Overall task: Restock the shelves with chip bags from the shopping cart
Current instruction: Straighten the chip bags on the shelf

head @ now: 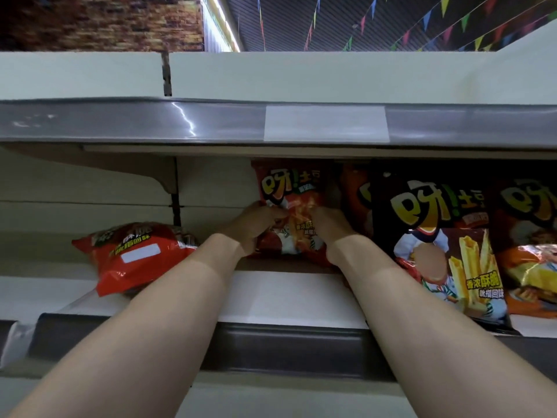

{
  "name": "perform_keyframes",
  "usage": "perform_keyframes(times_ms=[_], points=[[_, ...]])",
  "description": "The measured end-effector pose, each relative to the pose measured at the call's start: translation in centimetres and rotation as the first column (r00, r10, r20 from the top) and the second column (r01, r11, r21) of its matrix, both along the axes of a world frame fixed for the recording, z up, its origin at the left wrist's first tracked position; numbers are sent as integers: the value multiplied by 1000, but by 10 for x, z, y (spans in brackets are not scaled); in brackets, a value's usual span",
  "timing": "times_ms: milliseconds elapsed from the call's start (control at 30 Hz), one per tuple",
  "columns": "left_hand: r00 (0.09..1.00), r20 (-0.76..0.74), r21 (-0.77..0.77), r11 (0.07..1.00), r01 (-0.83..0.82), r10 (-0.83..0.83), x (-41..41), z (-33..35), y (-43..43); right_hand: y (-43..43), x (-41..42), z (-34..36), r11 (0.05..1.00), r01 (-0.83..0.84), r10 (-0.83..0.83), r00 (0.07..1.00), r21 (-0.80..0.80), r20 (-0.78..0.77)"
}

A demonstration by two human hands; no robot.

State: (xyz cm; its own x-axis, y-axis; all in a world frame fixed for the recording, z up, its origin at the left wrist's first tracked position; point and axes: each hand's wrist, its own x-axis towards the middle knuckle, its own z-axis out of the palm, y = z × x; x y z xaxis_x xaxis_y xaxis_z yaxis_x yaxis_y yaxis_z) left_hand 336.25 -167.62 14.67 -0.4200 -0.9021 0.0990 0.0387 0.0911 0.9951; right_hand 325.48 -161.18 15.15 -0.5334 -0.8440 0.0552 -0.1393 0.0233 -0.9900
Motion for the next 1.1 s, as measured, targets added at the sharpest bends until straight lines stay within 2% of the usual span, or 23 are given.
perform_keyframes(times_ms=[133, 300, 500, 600, 767, 867, 933, 1033, 1100], points=[[998, -35, -115, 992, -56, 52, -5, -6, -11, -5, -7, -9, 996, -42, 41, 999, -83, -21], [997, -46, -320, 944, -77, 66, -8, -7, -11, -16, -3, -11, 989, 49, -66, 990, -139, -125], [996, -44, -381, 920, -88, 77, -13, -15, -17, -12, -2, -18, 989, 21, -63, 956, -147, -288], [996, -9, -398, 914, -80, 84, -12, -17, -18, -11, 0, -22, 998, -39, 15, 916, -53, -400], [985, 61, -435, 892, -119, 161, -16, -24, -23, -10, -5, -26, 990, 96, -24, 826, 100, -564], [967, 76, -440, 878, -187, 243, -19, -27, -23, -8, -2, -25, 984, 165, -75, 721, 65, -688], [945, 72, -485, 839, -248, 320, -19, -27, -21, -4, 2, -23, 981, 191, -145, 579, -40, -802], [853, 150, -683, 677, -276, 500, -19, -24, -19, -5, 7, -23, 981, 156, -163, 344, -115, -925], [740, 248, -792, 570, -217, 626, -16, -22, -13, -9, 11, -25, 987, 141, -114, 289, -75, -951]])
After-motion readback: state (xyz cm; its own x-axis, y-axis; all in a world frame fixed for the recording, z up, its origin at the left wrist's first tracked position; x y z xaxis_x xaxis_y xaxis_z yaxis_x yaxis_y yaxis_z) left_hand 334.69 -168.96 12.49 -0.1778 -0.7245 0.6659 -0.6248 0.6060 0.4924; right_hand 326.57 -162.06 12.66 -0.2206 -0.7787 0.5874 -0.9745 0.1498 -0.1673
